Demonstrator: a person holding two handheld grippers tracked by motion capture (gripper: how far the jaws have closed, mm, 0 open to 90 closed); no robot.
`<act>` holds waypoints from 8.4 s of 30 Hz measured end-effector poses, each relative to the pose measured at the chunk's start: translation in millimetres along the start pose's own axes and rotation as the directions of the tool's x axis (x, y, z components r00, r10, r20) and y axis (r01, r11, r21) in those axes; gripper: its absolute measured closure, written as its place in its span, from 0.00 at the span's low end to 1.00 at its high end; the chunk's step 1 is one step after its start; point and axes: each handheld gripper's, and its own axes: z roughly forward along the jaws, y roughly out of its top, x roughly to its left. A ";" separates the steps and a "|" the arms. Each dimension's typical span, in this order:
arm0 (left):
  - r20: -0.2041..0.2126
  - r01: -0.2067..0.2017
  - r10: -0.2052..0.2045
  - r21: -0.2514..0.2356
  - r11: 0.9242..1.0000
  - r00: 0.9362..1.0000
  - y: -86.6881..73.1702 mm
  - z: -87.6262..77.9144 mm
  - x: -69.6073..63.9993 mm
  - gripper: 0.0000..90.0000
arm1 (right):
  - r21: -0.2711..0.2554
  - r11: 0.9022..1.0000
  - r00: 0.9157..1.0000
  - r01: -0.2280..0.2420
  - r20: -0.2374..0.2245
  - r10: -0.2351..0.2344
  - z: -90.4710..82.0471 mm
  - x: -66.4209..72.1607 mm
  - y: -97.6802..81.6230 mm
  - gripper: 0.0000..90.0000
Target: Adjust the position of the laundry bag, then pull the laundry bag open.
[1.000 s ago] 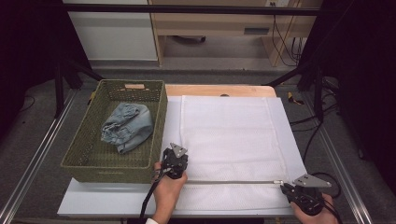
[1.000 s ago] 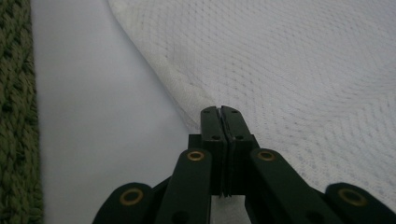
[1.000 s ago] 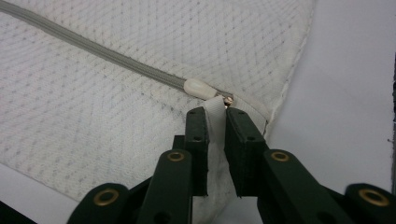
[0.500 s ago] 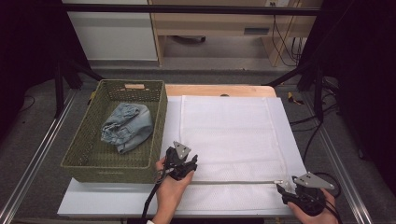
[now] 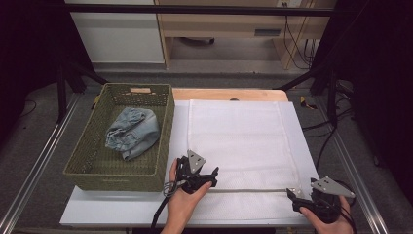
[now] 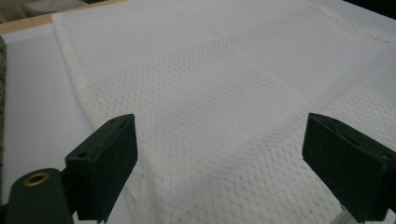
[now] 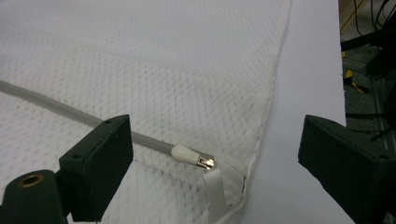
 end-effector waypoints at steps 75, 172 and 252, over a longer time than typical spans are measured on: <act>0.197 -0.035 0.053 -0.094 0.995 0.979 -50.8 -71.4 10.7 0.05 | 0.066 0.995 0.984 -0.077 -0.159 0.086 16.5 -40.7 -22.8 0.60; 0.322 -0.051 0.102 -0.163 0.985 0.941 -3.2 -46.3 -13.2 0.06 | -0.225 0.967 0.986 0.116 -0.089 -0.139 21.9 -5.1 16.3 0.95; 0.544 -0.197 0.254 -0.161 0.967 0.800 49.7 63.0 -119.7 0.57 | -0.303 0.938 0.969 0.170 -0.120 -0.215 8.3 8.9 16.6 0.95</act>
